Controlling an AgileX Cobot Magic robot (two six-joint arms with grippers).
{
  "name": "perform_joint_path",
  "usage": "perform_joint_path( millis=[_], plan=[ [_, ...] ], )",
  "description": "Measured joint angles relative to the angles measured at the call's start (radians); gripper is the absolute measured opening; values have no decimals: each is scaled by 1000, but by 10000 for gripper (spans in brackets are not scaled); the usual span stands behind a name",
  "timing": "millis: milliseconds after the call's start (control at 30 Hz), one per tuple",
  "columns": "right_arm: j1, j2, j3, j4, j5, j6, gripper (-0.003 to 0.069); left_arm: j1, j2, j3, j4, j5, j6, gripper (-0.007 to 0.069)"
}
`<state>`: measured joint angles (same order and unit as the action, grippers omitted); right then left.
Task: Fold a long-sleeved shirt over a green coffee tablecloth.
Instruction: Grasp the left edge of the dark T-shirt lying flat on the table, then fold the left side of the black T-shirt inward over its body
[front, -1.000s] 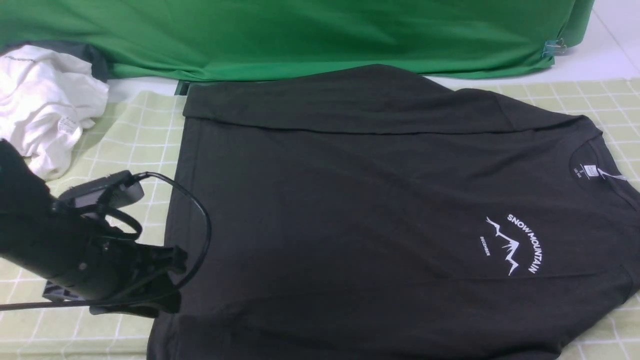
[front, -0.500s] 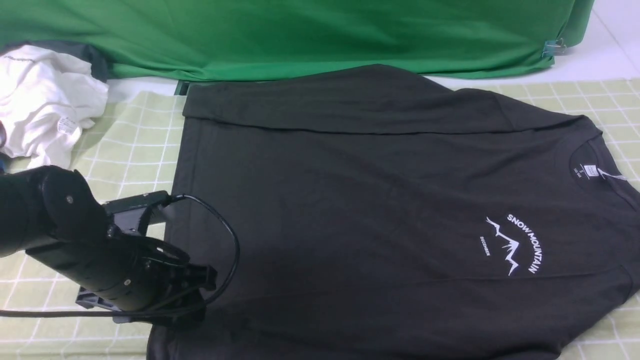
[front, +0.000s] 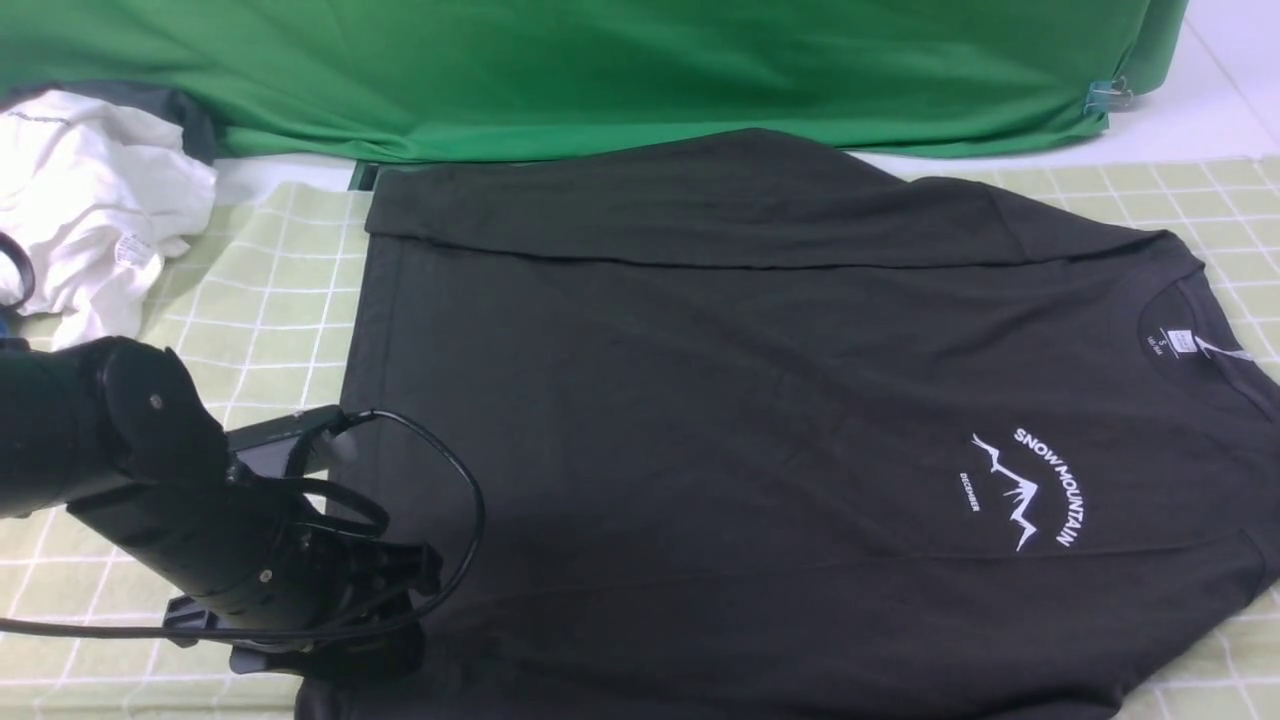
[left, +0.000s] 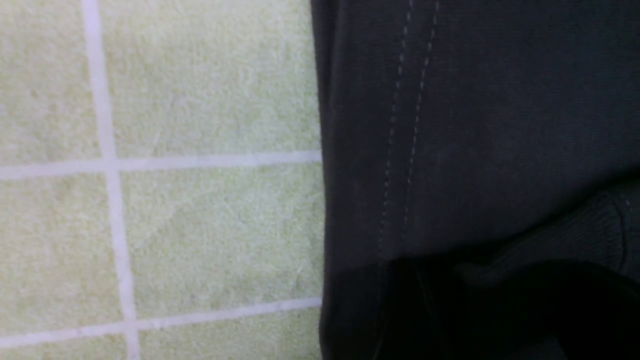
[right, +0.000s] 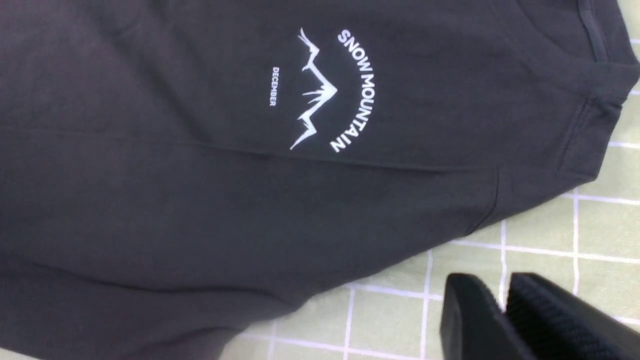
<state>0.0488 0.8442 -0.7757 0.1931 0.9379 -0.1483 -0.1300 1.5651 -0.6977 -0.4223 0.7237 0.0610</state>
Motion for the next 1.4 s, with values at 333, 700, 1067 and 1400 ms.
perform_joint_path(
  millis=[333,700,1067,1400],
  plan=[
    [0,0,0,0,0,-1,123,0,1,0,-20,-11,31,248],
    [0,0,0,0,0,-3,144,0,-61,-36,-23,-8,110,24],
    [0,0,0,0,12,-3,168,10,-132,-302,-23,109,95,23],
    [0,0,0,0,49,-3,189,37,78,-508,61,88,-4,23]
  ],
)
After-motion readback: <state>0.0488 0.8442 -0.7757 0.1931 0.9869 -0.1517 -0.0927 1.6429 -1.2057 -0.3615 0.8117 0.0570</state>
